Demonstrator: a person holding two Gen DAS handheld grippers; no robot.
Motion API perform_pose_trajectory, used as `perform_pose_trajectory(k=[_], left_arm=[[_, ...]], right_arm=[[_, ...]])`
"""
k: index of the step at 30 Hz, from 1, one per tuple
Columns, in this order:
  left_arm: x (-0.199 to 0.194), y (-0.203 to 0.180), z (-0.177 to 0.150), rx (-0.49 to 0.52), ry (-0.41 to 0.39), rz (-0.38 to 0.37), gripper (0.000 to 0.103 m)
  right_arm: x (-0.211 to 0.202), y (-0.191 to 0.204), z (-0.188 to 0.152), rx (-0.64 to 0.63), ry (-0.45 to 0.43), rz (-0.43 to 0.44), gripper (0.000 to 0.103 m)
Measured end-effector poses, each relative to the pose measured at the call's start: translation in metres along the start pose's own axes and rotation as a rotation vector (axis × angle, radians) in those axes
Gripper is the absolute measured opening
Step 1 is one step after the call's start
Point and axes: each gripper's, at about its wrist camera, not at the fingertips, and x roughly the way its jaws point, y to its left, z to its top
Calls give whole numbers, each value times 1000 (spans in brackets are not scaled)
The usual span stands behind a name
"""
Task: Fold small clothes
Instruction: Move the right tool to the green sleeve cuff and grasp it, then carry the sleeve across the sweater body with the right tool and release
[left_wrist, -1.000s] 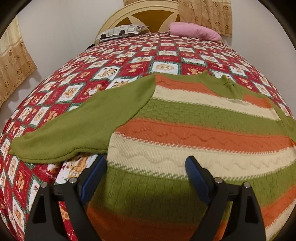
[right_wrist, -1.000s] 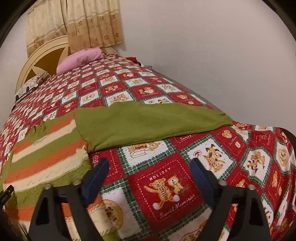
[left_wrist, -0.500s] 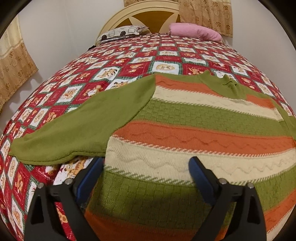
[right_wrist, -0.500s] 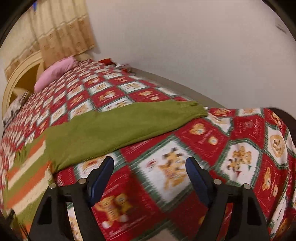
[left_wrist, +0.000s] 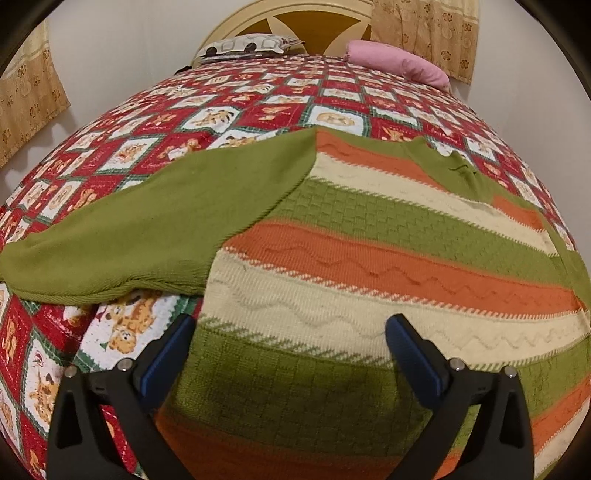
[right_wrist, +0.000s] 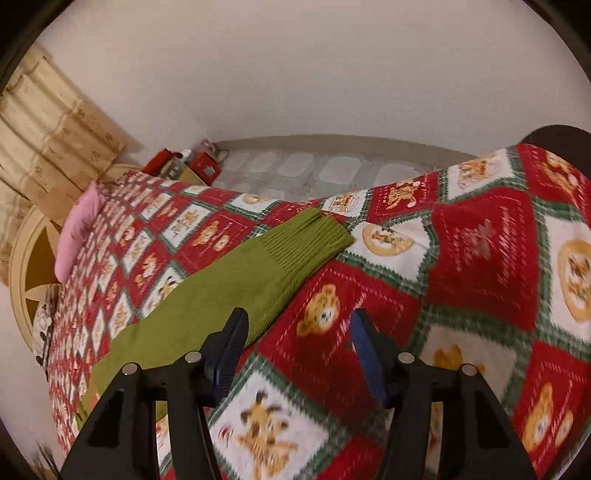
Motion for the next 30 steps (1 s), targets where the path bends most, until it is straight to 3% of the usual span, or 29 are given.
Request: perform_pose_trajectory(k=[5,7,8,11,12,15,18,23,30], left_arm=[[0,0,0,-1,0,0,103],[0,0,0,-1,0,0,103],[0,0,0,-1,0,0,103],[0,0,0,-3,0,-2,103],[0,0,0,-3,-1,-3,103],[0,0,0,-3,0,-3,103],[0,0,0,-3,-1,-3,103],[2,-1,0,-8,-2,-8,103],[-1,2,-1,-21,-8,-27,103]], right_arm=[[36,-2,10,78,69,19,59],[45,1,14,87,41,14,57],[47,2,17,80,27,14,52],[61,4,24,59,40,11,20],[63,4,24,46,41,-5,15],[58,7,26,-2,35,10,7],[35,16,27,-37,-22,24,6],[-23,75,13,-181,-107,118,6],[-90,214,-74,-521,-107,319,6]])
